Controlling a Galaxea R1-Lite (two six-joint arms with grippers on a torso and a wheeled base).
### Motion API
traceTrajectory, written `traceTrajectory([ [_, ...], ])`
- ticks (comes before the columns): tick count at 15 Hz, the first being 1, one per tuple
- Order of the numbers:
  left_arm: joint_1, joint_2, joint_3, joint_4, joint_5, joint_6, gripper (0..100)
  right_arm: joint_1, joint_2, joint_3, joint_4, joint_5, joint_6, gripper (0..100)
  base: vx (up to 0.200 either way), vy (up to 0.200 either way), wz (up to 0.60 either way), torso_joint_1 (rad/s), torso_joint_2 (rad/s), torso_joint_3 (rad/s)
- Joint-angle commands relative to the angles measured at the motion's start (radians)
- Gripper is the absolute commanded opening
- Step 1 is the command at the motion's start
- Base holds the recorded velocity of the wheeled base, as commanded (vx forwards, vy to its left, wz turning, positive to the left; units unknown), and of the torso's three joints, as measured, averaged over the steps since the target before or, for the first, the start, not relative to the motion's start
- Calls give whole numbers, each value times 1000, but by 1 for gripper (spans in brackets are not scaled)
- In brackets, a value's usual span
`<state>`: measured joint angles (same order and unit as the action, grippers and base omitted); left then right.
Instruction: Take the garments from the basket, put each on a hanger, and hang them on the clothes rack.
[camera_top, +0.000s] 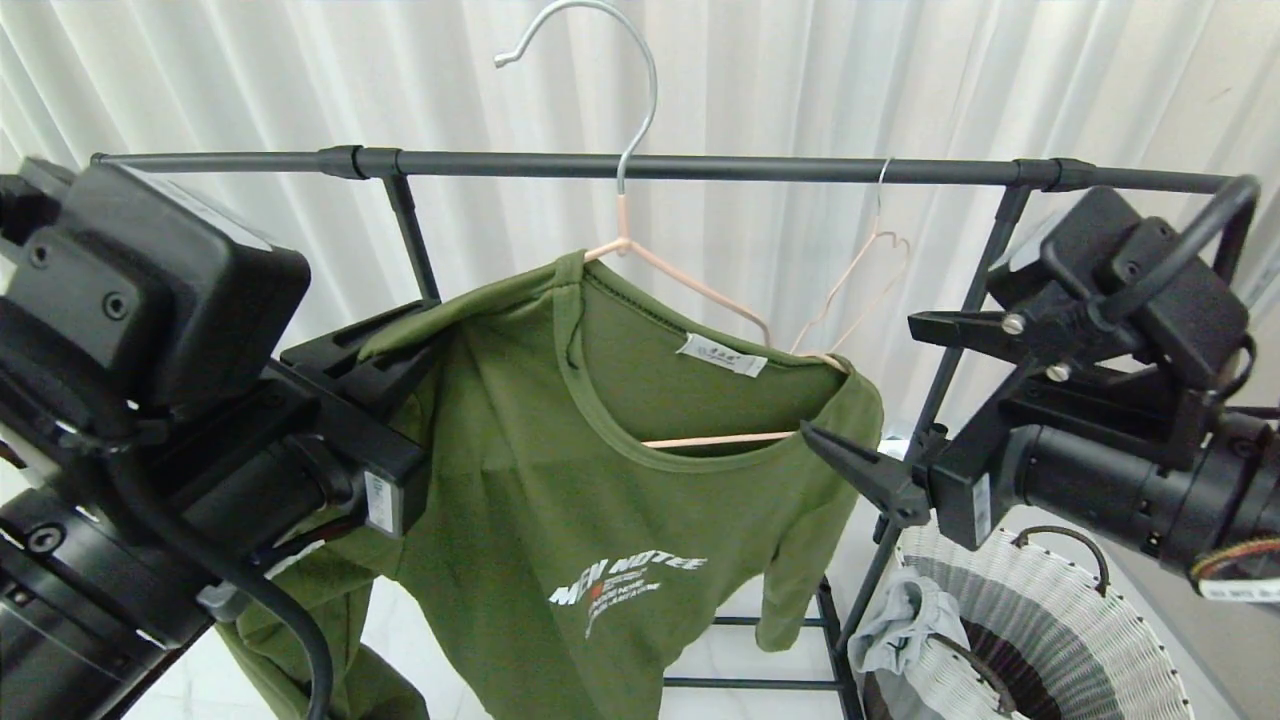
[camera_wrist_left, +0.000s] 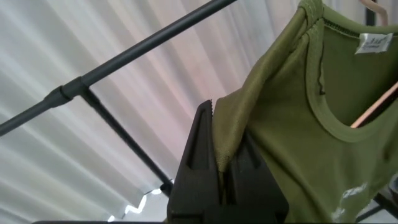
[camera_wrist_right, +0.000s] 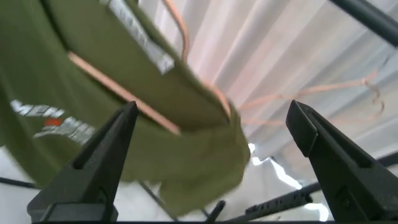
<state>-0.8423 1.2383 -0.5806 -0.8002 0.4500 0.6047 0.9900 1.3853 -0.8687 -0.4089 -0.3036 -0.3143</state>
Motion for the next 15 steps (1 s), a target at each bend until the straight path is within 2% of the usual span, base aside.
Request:
traceTrajectory([
  [1, -41, 1, -1, -1, 1, 1, 0, -21, 83, -61, -1, 20, -28, 100, 0, 0, 0, 0, 0, 0],
  [6, -104, 3, -1, -1, 1, 7, 0, -40, 159, -144, -1, 20, -49, 100, 0, 0, 0, 0, 0, 0],
  [15, -115, 1, -2, -28, 1, 10, 0, -50, 169, -147, -2, 17, -71, 100, 0, 0, 0, 0, 0, 0],
])
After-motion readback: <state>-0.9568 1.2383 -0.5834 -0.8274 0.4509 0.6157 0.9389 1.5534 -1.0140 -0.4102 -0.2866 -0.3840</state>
